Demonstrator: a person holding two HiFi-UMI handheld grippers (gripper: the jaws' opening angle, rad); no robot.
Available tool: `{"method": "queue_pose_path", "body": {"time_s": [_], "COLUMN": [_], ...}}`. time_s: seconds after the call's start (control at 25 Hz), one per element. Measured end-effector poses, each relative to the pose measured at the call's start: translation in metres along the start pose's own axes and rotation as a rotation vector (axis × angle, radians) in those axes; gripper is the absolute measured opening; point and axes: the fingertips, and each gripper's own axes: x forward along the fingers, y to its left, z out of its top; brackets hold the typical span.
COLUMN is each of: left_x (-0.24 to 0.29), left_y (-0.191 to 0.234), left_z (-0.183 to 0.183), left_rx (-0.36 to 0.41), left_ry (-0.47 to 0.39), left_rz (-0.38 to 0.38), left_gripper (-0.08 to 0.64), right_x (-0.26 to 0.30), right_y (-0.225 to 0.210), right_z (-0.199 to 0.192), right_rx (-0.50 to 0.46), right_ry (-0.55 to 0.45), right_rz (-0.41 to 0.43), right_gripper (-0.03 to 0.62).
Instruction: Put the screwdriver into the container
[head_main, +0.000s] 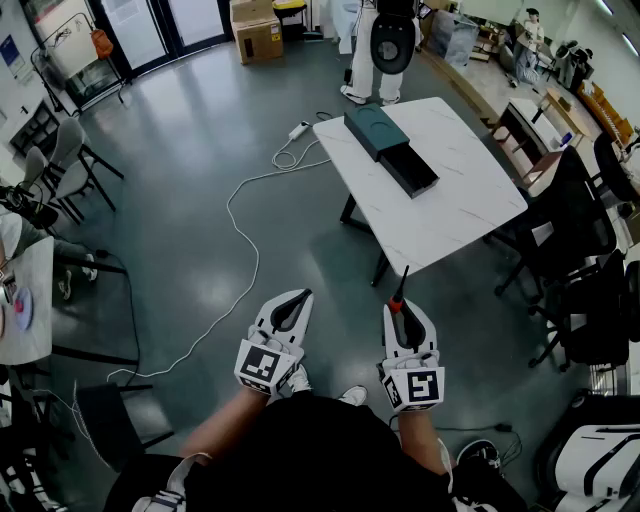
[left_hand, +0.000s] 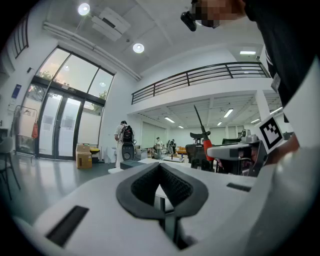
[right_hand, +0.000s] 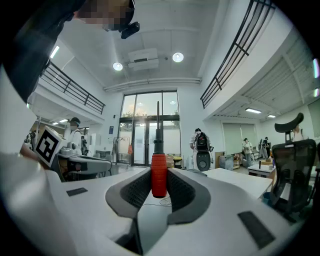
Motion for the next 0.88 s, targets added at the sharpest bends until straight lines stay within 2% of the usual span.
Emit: {"method": "queue_pose_path", "body": {"time_s": [0.16, 0.28, 0.56, 0.72, 0.88], "left_x": [-0.003, -0.011, -0.026, -0.029, -0.019], "left_y": [0.006, 0.009, 0.027, 0.044, 0.058], "left_z": [0.002, -0.005, -0.004, -0.001, 0.000], "left_rx": [-0.009, -0.006, -0.015, -0.019, -0.036], "left_ry": [0.009, 0.019, 0.014, -0.008, -0.030], "left_rz": [-0.001, -0.033, -0.081, -0.082, -0.063], "left_gripper": [0.005, 0.005, 0.005, 0.005, 0.005], "right_x": [0.003, 0.010, 0.021, 0.028, 0.037], "right_y": [0.001, 0.006, 0.027, 0.037, 0.035], "right_z": [-0.002, -0.003, 0.009, 0.013, 0.011], "right_rx": [0.036, 0.075, 0.100, 0.098, 0.054], "right_ry": [0.022, 0.049, -0.005, -0.014, 0.005], "right_rz": [-0.020, -0.041, -0.077, -0.068, -0.053], "right_gripper": [0.109, 0.109, 0.109, 0.109, 0.109]}}
